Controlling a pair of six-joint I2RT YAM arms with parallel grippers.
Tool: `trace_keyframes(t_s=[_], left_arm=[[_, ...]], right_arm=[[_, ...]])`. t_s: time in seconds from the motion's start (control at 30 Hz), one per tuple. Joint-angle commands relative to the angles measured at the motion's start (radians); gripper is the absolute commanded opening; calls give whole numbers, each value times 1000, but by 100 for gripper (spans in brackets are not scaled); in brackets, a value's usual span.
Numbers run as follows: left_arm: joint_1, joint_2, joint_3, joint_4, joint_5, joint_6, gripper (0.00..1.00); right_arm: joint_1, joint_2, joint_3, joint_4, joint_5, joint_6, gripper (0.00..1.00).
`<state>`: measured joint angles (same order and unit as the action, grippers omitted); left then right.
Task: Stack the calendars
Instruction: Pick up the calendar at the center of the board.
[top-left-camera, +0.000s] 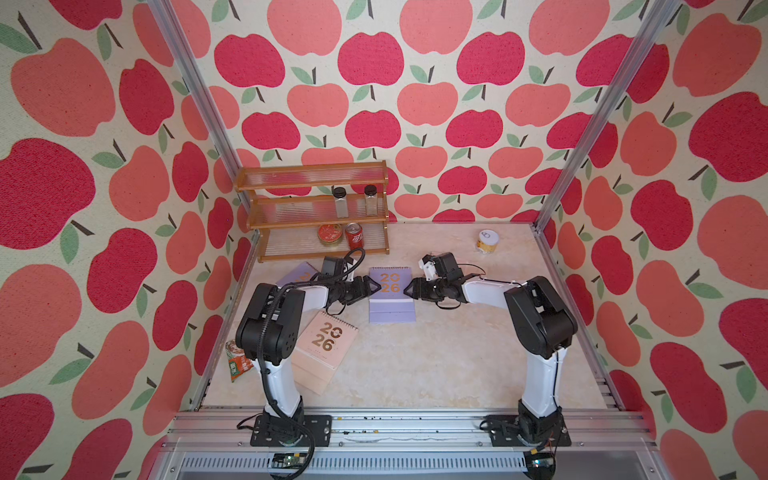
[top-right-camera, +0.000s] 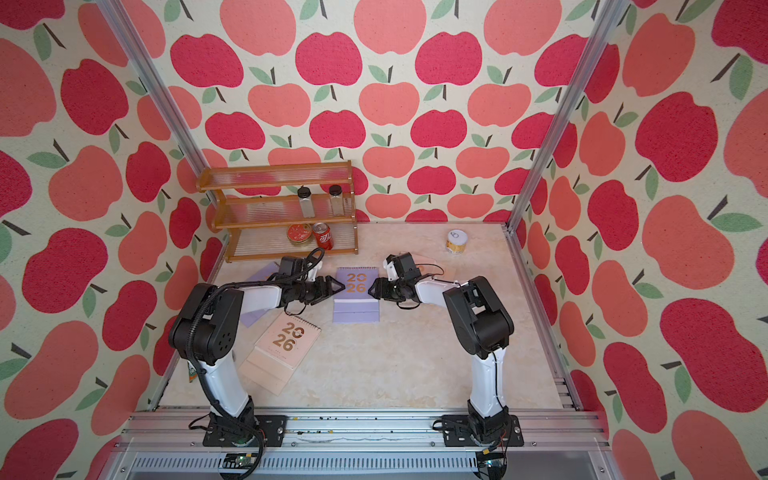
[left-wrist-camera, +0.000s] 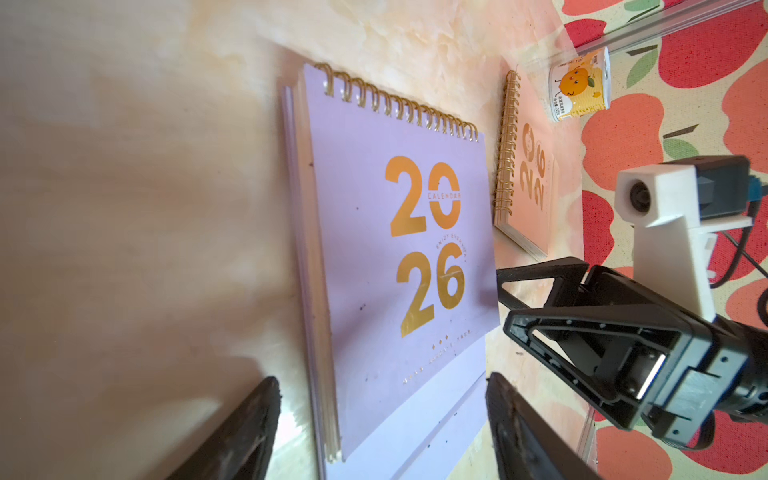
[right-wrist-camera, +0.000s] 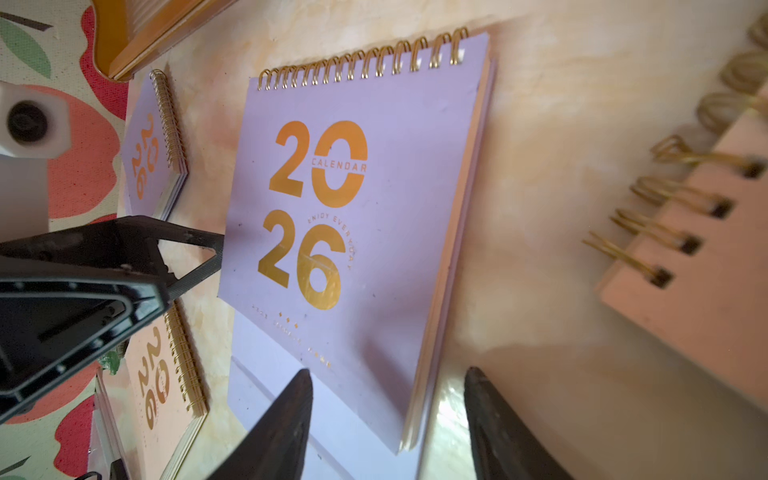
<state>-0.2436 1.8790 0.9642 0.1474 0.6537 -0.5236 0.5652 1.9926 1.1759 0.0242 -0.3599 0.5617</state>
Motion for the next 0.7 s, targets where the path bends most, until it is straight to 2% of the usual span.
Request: trace_keyframes(t_s=[0.0,0.47,0.67], left_arm=[[1,30,15,-22,-6,2,76],[-30,78,39,4,43,-6,74],[-17,32,17,58,107,-25,73]], right_arm=[[10,42,24,-47,0,-21,61],[23,91,53,-40,-24,2,61],[23,97,47,-16,-43,5,61]])
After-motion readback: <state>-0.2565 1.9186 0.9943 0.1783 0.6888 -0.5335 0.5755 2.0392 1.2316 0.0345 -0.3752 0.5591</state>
